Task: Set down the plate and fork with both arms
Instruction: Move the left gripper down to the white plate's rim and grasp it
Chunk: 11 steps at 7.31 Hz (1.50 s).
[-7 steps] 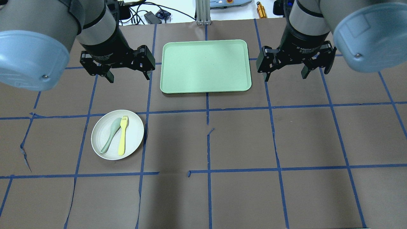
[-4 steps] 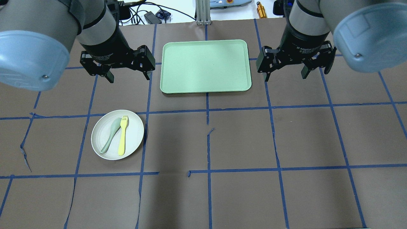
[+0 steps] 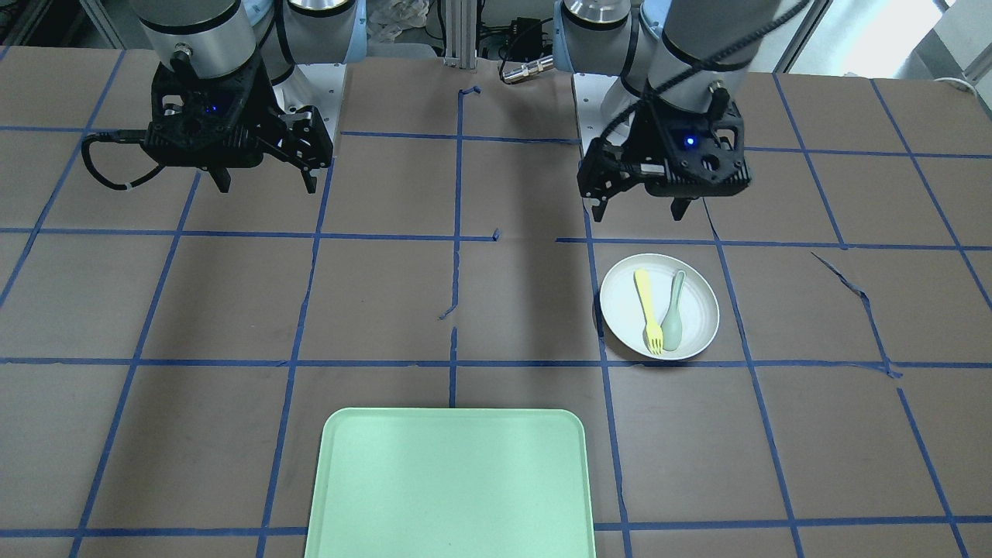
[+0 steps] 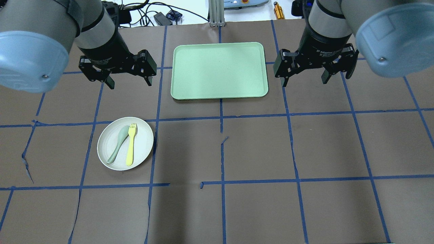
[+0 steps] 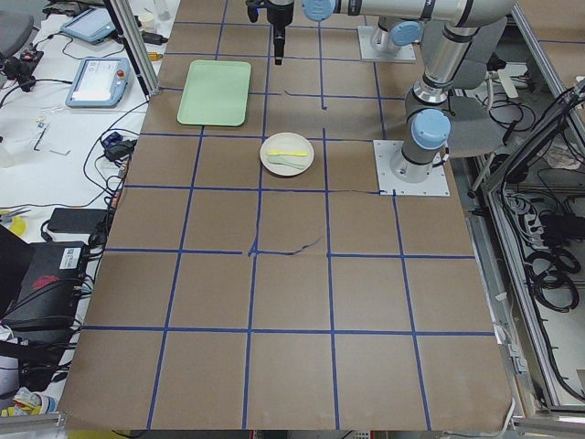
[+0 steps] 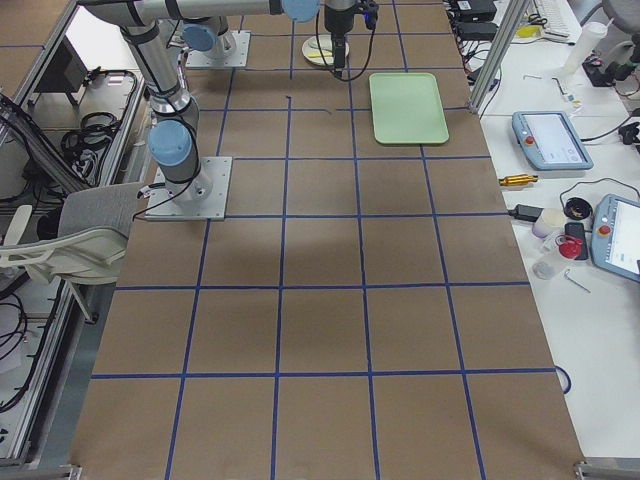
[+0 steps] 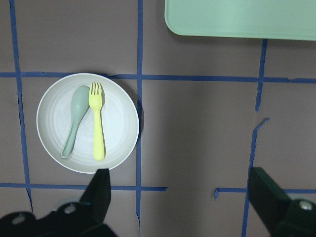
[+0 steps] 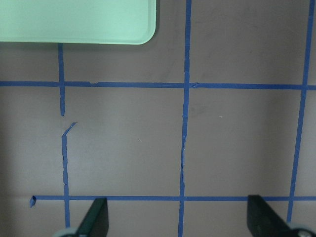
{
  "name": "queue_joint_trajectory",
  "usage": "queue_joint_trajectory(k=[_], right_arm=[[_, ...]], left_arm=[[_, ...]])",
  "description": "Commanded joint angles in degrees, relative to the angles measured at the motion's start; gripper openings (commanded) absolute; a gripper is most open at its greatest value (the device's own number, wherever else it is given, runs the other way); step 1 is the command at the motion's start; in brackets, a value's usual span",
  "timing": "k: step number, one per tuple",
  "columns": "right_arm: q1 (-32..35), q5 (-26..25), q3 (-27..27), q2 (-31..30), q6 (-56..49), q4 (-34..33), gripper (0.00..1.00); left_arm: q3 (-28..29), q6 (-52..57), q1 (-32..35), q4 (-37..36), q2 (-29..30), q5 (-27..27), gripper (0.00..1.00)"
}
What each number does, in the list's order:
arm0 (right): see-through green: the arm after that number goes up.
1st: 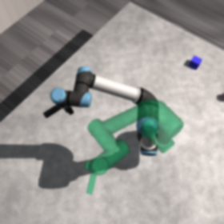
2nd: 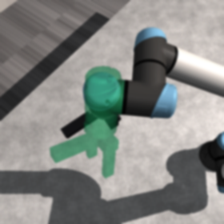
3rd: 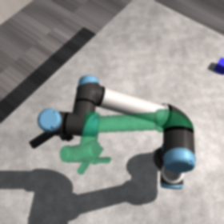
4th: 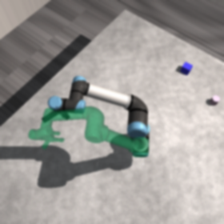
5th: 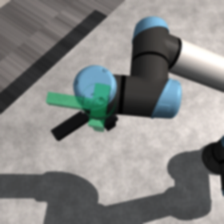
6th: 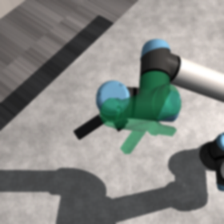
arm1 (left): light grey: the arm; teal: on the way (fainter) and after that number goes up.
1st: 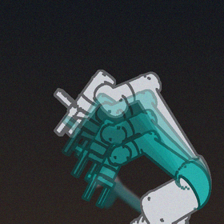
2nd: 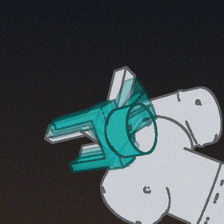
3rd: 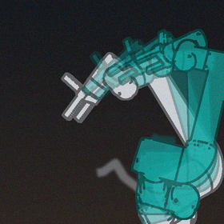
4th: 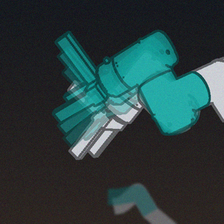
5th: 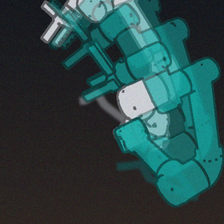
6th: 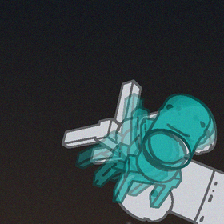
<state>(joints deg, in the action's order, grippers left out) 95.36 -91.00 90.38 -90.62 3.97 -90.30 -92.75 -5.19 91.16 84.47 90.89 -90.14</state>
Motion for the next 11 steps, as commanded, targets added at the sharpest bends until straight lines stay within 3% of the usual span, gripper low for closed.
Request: queue_joint_trajectory(k=[1,3,4,5,6,8,11], right_arm=[[0.0,-0.1,0.1,0.1,0.0,0.0,1.00],[0.0,-0.1,0.3,0.0,0.1,-0.1,1.00],[0.0,-0.1,0.4,0.0,0.1,0.0,1.00],[0.0,0.0,0.4,0.0,0.0,0.0,1.00],[0.0,-0.1,0.4,0.0,0.1,0.0,1.00],[0.0,0.0,0.4,0.0,0.1,0.0,1.00],[0.1,0.1,0.5,0.0,0.1,0.0,1.00]], left_arm=[[-7.5,8.4,-11.6,-6.3,0.7,0.4,0.97],[-19.5,15.1,-18.9,-22.1,2.2,1.9,0.95],[-24.5,20.0,-22.3,-29.7,4.0,6.6,0.93],[-27.6,21.6,-24.2,-33.5,6.1,7.0,0.84],[-28.4,21.9,-24.4,-36.0,8.7,6.6,0.78],[-29.9,22.9,-24.8,-41.4,13.1,6.1,0.77],[-32.0,28.2,-27.5,-42.5,13.3,6.0,0.68]])
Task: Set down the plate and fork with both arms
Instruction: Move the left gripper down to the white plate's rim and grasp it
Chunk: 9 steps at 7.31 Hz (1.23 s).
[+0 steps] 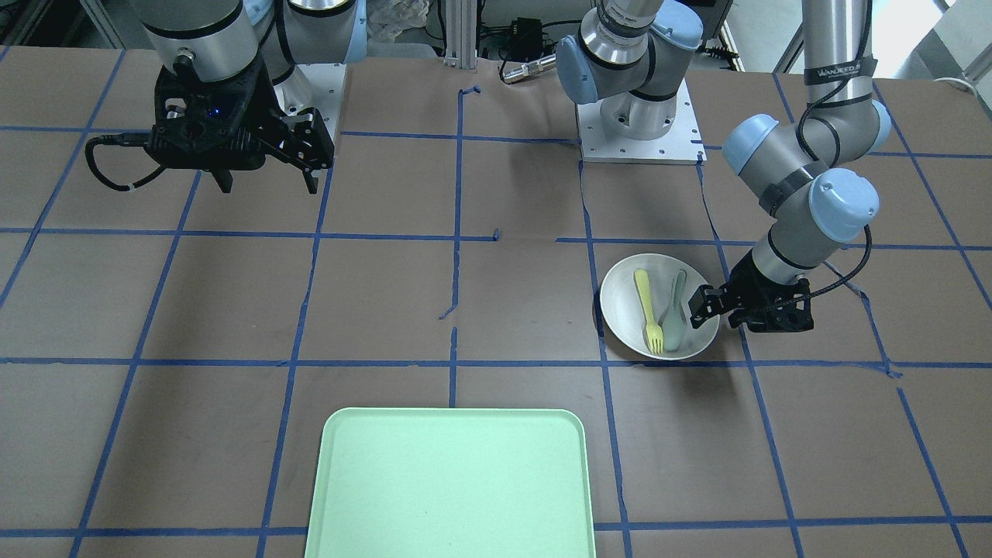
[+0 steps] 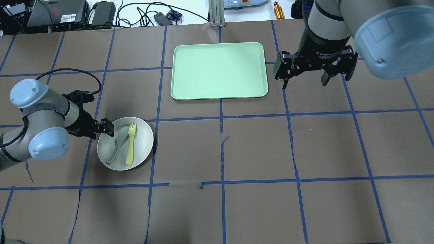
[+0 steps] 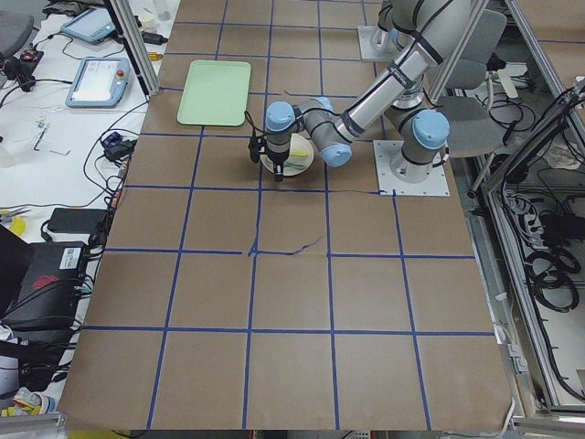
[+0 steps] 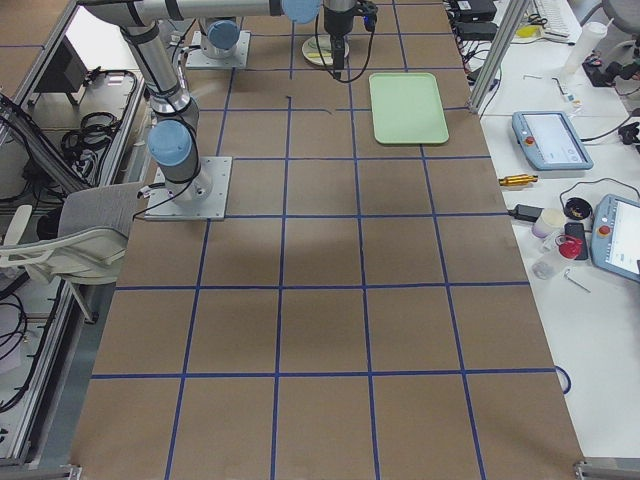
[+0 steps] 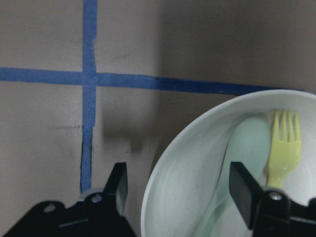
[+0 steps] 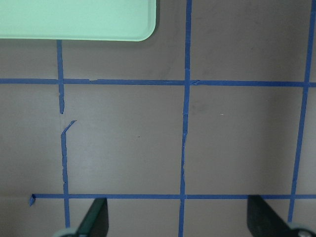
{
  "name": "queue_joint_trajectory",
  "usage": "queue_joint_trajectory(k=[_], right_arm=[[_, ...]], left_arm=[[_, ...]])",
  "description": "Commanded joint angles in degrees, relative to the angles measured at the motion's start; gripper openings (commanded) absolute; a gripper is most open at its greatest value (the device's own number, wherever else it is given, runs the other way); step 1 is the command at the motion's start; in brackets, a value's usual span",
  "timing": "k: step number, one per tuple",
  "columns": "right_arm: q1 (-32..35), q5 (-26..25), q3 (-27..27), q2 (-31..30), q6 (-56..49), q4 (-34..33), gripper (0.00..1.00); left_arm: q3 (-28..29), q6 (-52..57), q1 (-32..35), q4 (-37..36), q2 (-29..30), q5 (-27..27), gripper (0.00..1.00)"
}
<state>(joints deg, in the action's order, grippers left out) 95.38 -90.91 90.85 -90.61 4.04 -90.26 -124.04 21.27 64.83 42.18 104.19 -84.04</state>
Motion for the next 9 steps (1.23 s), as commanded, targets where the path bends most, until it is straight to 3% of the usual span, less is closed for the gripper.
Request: queue_joint_trajectory(k=[1,2,4,8,9], right_arm=[[0.2,0.0,0.0,0.0,0.0,0.0,1.00],[0.6,0.0,0.0,0.0,0.0,0.1,1.00],[0.9,0.0,0.0,0.1,0.0,0.1,1.00],[1.0,0.0,0.0,0.1,0.0,0.1,1.00],[1.0,0.0,0.0,0.1,0.0,0.1,1.00]], left_arm=[[-1.2,1.8,-1.2,0.0,-0.6,-0.2,0.51],[-0.7,1.9,-1.2,1.0,-0.7,-1.2,0.39],[-0.8,2.2,-1.1,2.5,-0.9,-1.7,0.33],[-0.3,2.2,-0.8,5.8,-1.1,-1.2,0.02],[0.6,2.3,-0.8,6.0,-0.8,-1.0,0.01]])
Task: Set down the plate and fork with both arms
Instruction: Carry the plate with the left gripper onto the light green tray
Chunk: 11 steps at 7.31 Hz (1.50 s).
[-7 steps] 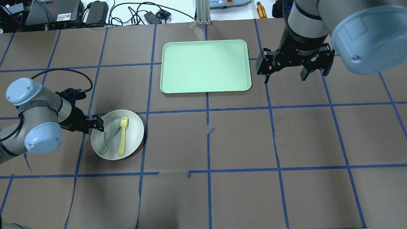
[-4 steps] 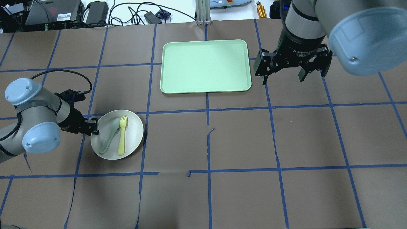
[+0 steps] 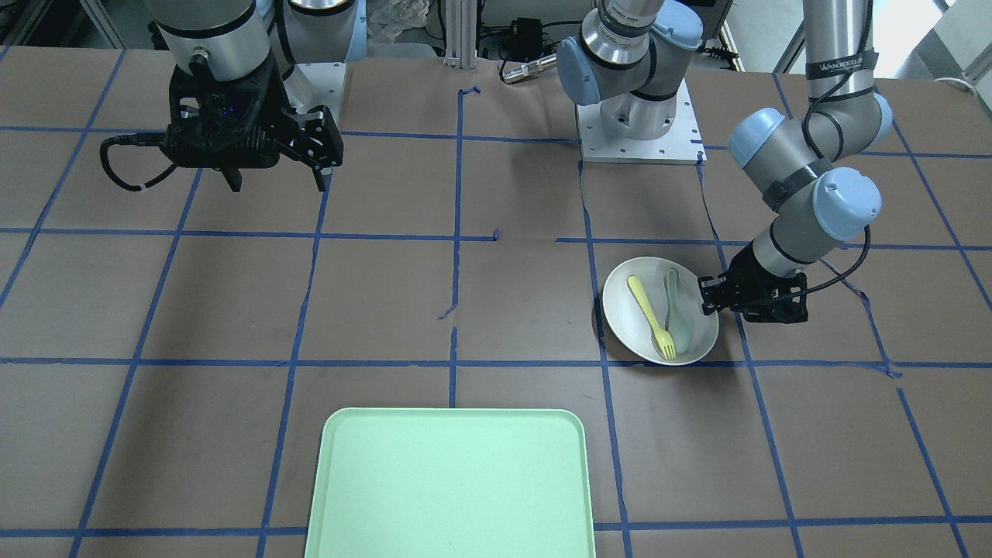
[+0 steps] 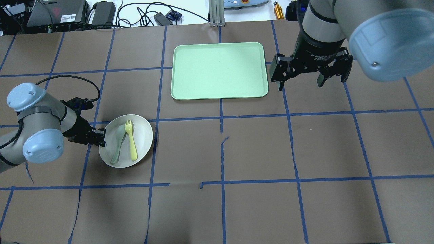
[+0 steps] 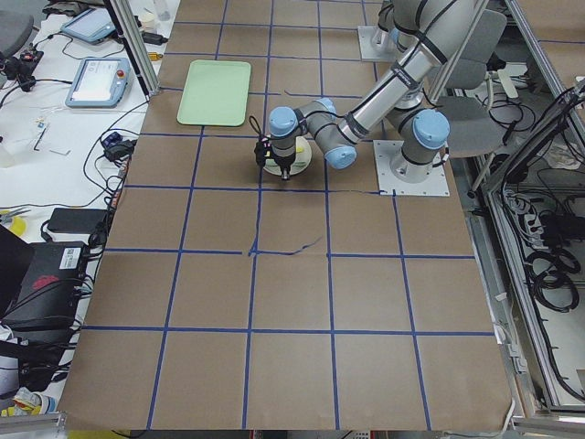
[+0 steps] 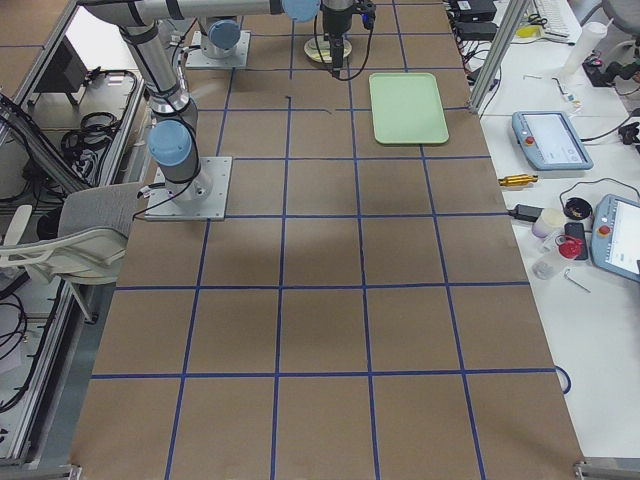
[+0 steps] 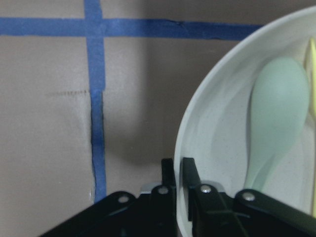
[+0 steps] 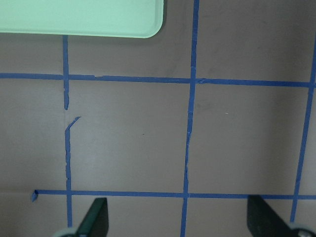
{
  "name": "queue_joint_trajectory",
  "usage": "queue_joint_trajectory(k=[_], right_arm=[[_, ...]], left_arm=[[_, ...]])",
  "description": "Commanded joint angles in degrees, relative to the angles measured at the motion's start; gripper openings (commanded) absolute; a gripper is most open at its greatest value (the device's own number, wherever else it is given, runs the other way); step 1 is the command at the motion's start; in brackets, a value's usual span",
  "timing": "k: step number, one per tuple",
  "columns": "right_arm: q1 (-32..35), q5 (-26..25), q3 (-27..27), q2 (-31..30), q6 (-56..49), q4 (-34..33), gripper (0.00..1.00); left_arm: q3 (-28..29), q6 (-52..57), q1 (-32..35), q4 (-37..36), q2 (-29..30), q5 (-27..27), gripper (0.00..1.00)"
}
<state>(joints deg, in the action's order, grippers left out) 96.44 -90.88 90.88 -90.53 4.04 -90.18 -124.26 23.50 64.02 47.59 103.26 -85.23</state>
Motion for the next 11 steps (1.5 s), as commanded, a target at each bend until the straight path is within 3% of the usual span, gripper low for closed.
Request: queue_joint_trajectory(k=[1,3,5,8,11], right_arm=[[0.0,0.0,0.0,0.0,0.0,0.0,1.00],[0.1,0.0,0.0,0.0,0.0,0.0,1.00],[0.1,0.0,0.0,0.0,0.0,-0.1,1.00],[0.1,0.1,0.0,0.1,0.0,0.0,1.00],[0.7,0.0,0.0,0.3,0.0,-0.1,1.00]], left_arm=[[3.4,0.0,0.1,3.1,0.5,3.6,0.00],[10.8,-0.7,0.7,10.0,2.5,12.0,0.00],[15.4,-1.1,4.2,10.5,6.5,19.1,0.00],[35.5,-12.3,18.6,14.5,18.7,16.5,0.00],[50.6,-23.2,26.6,14.5,29.8,15.2,0.00]])
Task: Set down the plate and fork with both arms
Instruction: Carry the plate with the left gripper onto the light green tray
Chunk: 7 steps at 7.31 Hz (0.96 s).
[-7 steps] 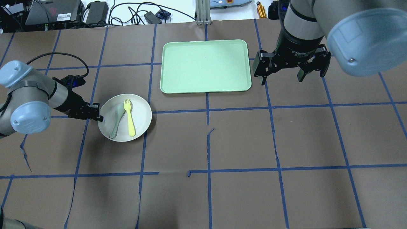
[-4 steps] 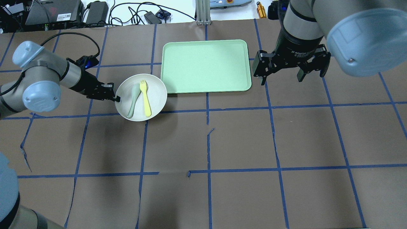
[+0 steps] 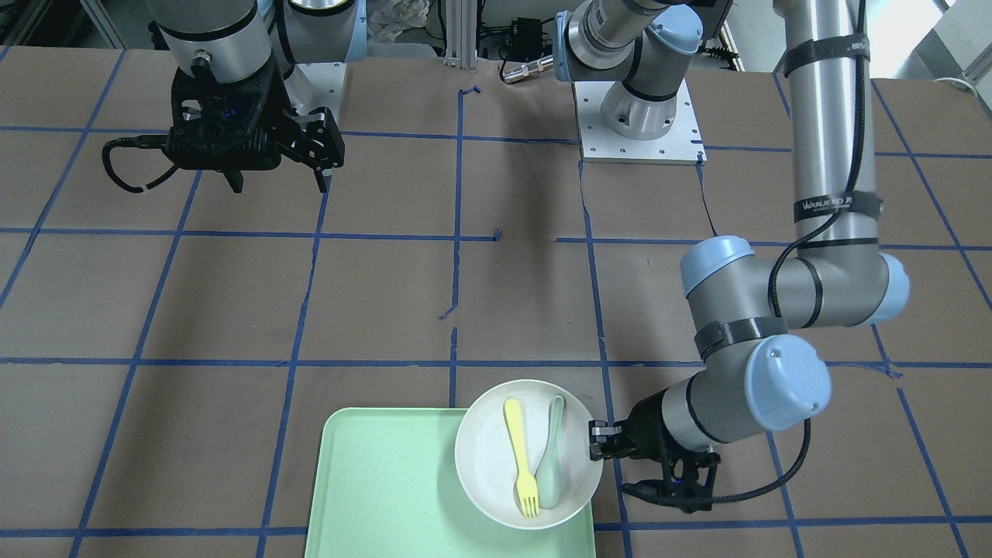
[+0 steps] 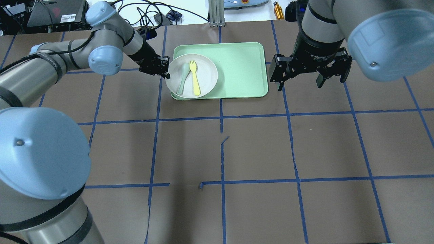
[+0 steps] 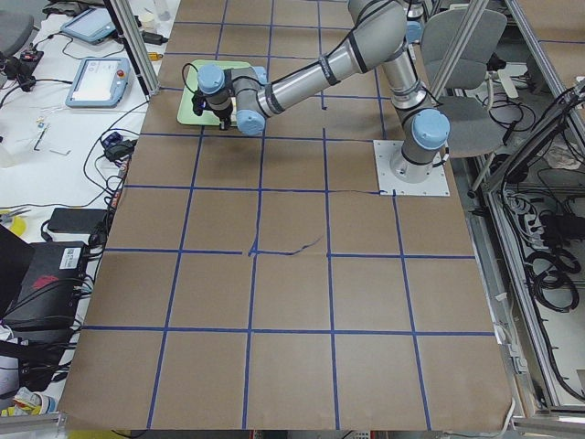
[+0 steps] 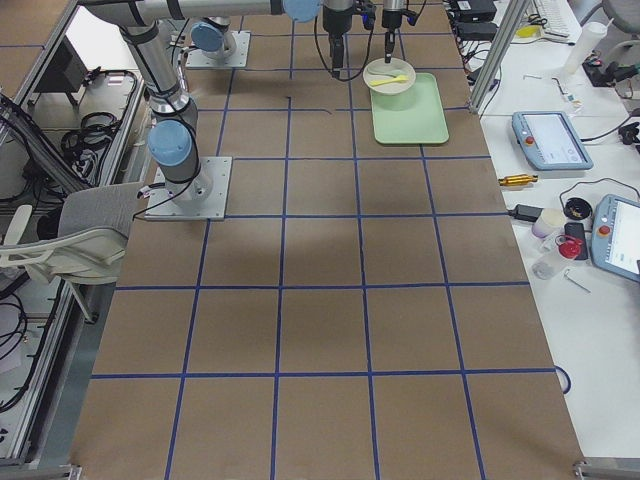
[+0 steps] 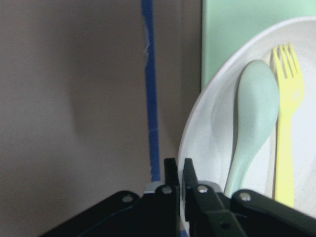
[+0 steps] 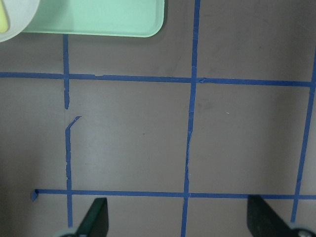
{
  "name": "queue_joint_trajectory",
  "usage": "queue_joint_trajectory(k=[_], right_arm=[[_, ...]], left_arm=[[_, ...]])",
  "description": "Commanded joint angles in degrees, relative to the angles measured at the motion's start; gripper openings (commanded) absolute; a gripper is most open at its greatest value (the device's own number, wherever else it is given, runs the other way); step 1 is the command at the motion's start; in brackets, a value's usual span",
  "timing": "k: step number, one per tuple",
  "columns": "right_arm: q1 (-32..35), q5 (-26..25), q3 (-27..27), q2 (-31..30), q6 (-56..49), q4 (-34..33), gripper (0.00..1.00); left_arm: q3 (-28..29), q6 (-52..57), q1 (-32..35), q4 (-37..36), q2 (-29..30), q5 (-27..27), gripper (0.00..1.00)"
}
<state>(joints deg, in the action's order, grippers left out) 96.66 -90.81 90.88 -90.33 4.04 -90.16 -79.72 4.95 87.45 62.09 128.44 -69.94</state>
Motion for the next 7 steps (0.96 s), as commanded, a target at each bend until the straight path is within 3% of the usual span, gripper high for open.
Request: queue_joint_trajectory(k=[1,3,4,5,7], right_arm=[[0.6,-0.1,0.0,0.1,0.0,-0.2,1.00],[0.6,-0.1,0.0,0.2,0.0,-0.4,1.00],[0.6,-0.1,0.0,0.2,0.1,-0.4,1.00],[0.6,-0.1,0.0,0.2,0.0,-0.4,1.00],[0.6,-0.1,0.0,0.2,0.0,-0.4,1.00]], left_arm=[[8.6,-5.3,3.9,0.1,6.9,-0.2,0.00],[9.1,-4.3,3.6,0.0,7.7,-0.3,0.01],[8.6,-4.4,3.7,0.0,7.8,-0.3,0.15],[8.1,-3.4,3.6,-0.6,7.4,-0.4,0.99],[6.7,-1.1,3.3,4.7,3.3,-5.9,1.00]])
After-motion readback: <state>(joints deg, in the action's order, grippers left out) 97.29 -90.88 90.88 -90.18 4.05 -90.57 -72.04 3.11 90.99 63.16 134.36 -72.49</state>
